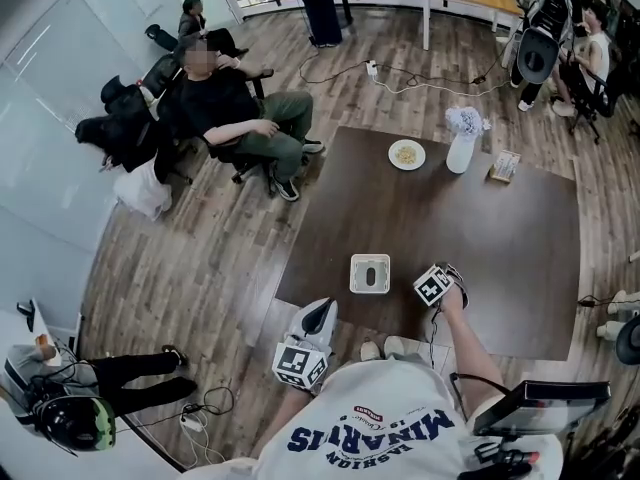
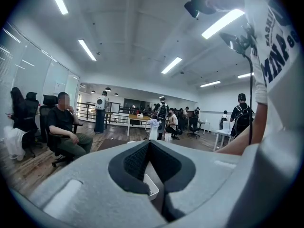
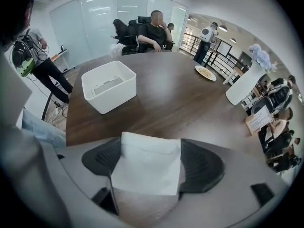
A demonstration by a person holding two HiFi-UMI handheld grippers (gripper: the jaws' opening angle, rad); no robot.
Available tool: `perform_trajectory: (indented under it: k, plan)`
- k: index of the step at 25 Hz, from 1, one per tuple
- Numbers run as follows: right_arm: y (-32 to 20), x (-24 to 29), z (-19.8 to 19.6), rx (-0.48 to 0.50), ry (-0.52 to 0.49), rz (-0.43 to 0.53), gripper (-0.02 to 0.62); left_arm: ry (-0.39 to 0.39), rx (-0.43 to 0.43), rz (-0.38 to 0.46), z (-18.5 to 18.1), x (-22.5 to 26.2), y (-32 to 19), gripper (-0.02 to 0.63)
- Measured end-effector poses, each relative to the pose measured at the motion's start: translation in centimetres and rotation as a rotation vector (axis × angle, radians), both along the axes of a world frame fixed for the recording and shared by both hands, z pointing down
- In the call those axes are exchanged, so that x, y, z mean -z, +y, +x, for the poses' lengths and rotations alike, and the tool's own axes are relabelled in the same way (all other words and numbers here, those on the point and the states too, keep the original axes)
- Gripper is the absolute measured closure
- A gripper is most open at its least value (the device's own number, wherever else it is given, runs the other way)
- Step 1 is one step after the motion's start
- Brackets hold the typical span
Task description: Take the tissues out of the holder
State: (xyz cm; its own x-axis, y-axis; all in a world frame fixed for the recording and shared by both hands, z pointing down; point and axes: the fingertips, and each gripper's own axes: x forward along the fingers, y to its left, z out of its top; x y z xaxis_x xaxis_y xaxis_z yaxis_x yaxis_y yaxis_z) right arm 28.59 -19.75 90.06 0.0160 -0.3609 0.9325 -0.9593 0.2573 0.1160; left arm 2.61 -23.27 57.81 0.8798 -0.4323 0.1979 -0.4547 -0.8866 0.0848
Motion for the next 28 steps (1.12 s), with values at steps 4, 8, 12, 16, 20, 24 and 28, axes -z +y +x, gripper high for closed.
perform_trajectory:
  k: [4,8,12,16,20,24,28]
  plan:
    - [0.0,1.7,0.1,0.022,0.036,0.023,0.201,0.004,-0.007,0.007,0.5,0.2,0.1,0.601]
    - [-0.4,5.0,0.2,-0.007,0.019,0.100,0.201,0.011,-0.027,0.012,1.2,0.5,0.2,0.601]
    - [-0.6,11.1,-0.2,-0.070,-0.011,0.261,0.202,0.005,-0.055,0.045,1.7,1.2,0.3,0.601]
    - [-0.8,19.8,-1.9,-0.125,-0.126,0.508,0.204,0.015,-0.087,0.076,2.5,2.2,0.5,0.601]
    - [0.5,28.8,-4.5,-0.103,-0.201,0.720,0.277,0.035,-0.104,0.102,2.9,3.8,0.8,0.601]
    - [1.7,34.7,-6.6,-0.066,-0.198,0.873,0.575,0.054,-0.122,0.121,3.4,4.8,0.9,0.601]
    - [2.2,37.6,-8.7,-0.016,-0.230,0.961,0.589,0.066,-0.133,0.123,3.6,5.0,1.2,0.601]
